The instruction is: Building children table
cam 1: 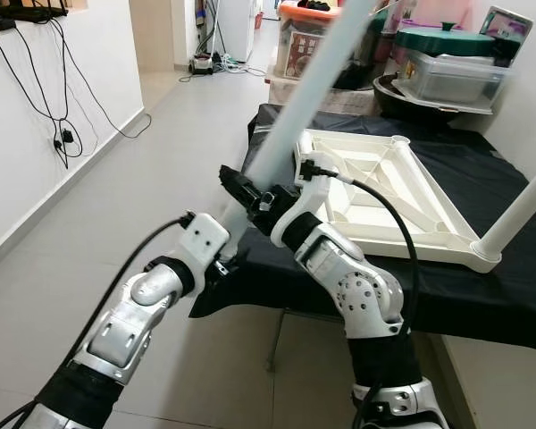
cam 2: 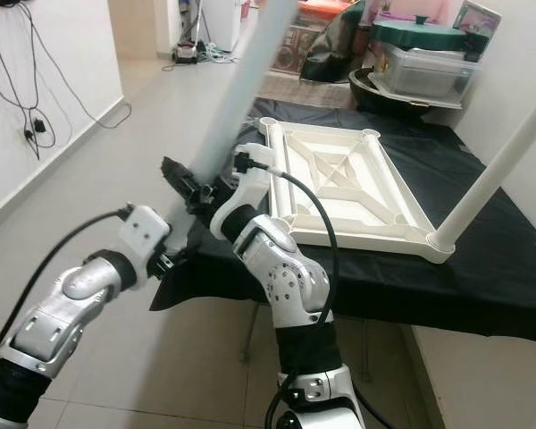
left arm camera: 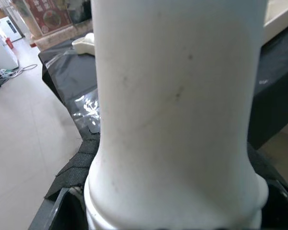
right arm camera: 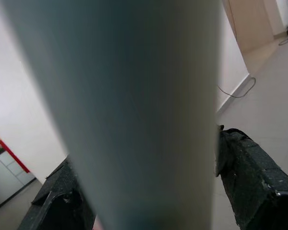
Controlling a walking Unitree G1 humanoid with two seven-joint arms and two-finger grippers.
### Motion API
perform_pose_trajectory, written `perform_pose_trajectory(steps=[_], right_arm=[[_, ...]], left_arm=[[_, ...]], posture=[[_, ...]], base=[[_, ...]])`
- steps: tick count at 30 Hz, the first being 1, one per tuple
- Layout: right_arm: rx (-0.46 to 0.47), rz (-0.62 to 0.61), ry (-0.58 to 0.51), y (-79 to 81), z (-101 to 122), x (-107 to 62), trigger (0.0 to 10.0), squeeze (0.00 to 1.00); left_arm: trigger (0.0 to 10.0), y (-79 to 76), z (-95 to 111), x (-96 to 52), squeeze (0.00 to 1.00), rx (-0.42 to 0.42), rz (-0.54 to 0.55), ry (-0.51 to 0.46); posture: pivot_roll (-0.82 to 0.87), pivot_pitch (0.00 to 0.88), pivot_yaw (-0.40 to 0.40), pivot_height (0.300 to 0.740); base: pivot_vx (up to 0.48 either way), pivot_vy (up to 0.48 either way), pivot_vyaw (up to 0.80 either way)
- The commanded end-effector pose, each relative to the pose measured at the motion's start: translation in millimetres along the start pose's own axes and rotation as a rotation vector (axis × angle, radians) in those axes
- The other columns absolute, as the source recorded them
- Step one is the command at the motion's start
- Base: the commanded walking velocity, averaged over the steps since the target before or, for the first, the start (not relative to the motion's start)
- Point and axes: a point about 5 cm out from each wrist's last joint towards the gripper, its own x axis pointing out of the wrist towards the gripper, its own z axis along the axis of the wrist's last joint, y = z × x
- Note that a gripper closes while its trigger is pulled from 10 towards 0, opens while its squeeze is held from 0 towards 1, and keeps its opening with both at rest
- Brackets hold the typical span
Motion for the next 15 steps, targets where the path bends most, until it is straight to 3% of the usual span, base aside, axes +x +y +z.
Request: perform_pose_trajectory(steps=[1,7,12,15], right_arm=[[0.116,0.047,0.003,19.9,-13,10.8,10.0,0.00],[0.126,0.041,0.017,20.6,-12,12.1,10.0,0.00],[0.129,-0.051,0.029,6.3,-11,11.8,10.0,0.00],[0.136,-0.066,0.033,6.1,-15,11.0,10.0,0.00]], left_arm=[[10.0,-6.4,-2,1.3,0.00,0.012,-0.014,-0.003],[10.0,-14.3,-11,-1.2,0.00,0.072,-0.056,0.032],[10.0,-3.4,-20,-1.7,0.00,0.071,0.046,0.100],[10.0,-5.9,-18,-0.4,0.00,0.061,0.043,0.091]], posture=[[0.06,0.000,-0.094,0.740],[0.06,0.000,-0.092,0.740],[0.06,0.000,-0.093,0.740],[0.06,0.000,-0.095,0.740]], base=[[0.000,0.000,0.00],[0.000,0.000,0.00],[0.000,0.000,0.00],[0.000,0.000,0.00]])
